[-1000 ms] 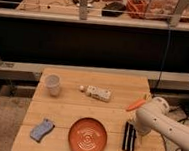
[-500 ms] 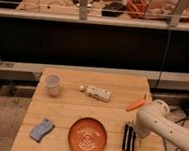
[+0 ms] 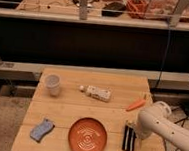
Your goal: Place the eraser on the white sponge
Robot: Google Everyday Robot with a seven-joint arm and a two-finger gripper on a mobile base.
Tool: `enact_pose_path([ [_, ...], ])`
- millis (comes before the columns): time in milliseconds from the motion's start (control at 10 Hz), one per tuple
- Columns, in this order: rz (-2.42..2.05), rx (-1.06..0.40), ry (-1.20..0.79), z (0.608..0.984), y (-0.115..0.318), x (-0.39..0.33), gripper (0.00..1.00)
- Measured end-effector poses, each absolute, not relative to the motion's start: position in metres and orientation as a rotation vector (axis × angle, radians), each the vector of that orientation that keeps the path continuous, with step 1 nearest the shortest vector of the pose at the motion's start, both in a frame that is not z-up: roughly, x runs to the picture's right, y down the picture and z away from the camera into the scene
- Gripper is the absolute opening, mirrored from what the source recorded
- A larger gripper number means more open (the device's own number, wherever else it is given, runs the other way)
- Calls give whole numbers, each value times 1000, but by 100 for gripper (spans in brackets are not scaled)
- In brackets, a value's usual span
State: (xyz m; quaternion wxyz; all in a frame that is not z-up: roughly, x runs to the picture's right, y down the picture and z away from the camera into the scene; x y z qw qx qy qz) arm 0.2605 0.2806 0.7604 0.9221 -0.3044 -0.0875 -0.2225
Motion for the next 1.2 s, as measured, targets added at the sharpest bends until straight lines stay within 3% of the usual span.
enact_pose_path([
  [1200,-456,-645,-228,761,289,263,80],
])
